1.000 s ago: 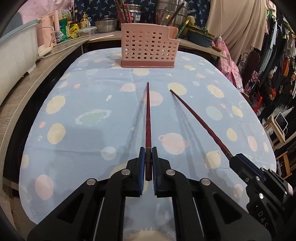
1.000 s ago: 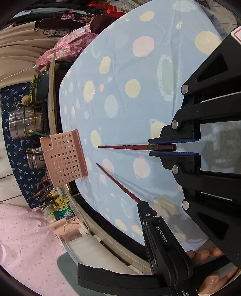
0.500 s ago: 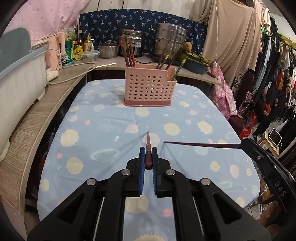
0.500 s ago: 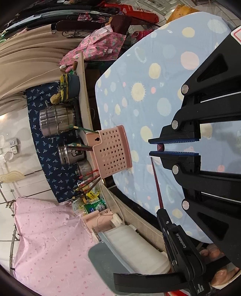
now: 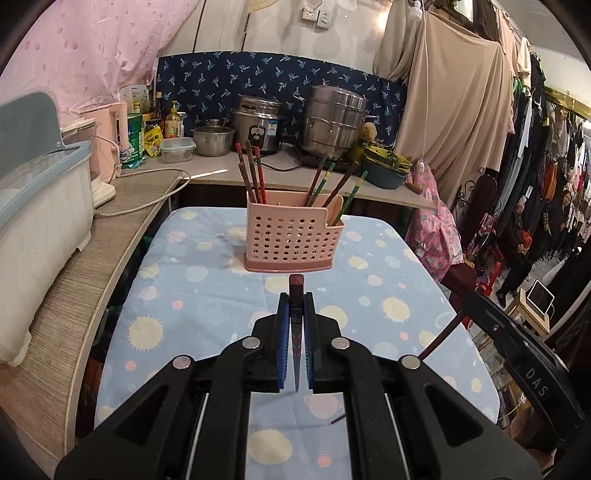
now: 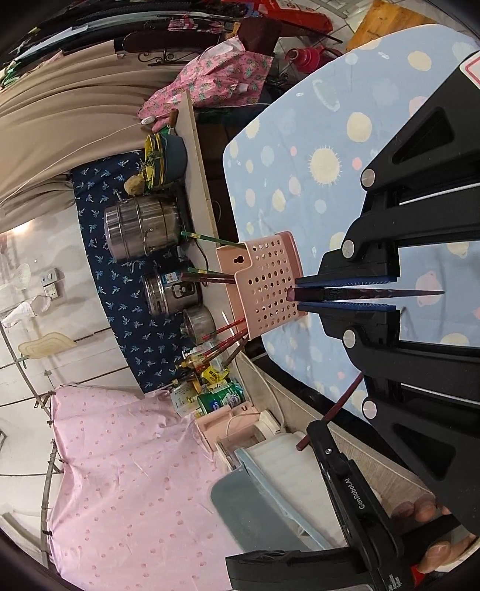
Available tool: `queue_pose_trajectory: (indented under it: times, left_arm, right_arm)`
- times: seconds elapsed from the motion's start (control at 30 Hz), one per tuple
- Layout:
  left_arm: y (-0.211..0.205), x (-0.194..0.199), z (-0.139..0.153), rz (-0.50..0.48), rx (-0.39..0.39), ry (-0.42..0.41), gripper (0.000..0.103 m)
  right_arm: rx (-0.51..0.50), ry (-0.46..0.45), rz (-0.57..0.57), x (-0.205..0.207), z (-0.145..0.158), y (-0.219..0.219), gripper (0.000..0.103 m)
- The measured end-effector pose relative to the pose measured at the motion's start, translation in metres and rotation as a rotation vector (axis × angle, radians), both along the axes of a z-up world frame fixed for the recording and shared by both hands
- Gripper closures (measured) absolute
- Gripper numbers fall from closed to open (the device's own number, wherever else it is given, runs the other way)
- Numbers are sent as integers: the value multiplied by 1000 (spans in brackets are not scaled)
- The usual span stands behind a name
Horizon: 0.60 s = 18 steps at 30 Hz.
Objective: Organize utensils
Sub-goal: 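Lift both held chopsticks and carry them over the pink basket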
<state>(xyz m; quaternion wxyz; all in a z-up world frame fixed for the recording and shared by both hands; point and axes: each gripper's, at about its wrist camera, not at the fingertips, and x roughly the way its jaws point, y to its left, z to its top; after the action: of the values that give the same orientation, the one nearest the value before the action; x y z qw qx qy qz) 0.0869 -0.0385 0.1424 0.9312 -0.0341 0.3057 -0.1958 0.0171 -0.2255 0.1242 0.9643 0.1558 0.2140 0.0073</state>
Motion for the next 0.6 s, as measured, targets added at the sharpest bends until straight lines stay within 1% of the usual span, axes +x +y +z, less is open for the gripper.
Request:
queue_pose_trajectory:
  times: [0.17, 0.3, 0.5, 0.6]
  left_arm:
    - [3, 17, 19, -8, -32, -8, 96]
    - [4, 29, 39, -5, -45, -37, 96]
    - [-1, 54, 71, 17, -36, -104, 96]
    - [-4, 72, 89, 33, -37, -139, 96]
  right_arm:
    - [26, -9, 10, 14, 9, -4, 96]
    - [49, -38, 18, 27, 23, -10, 96]
    - [62, -101, 19, 58, 54, -22, 96]
    - [54, -142, 8, 79, 75, -29, 96]
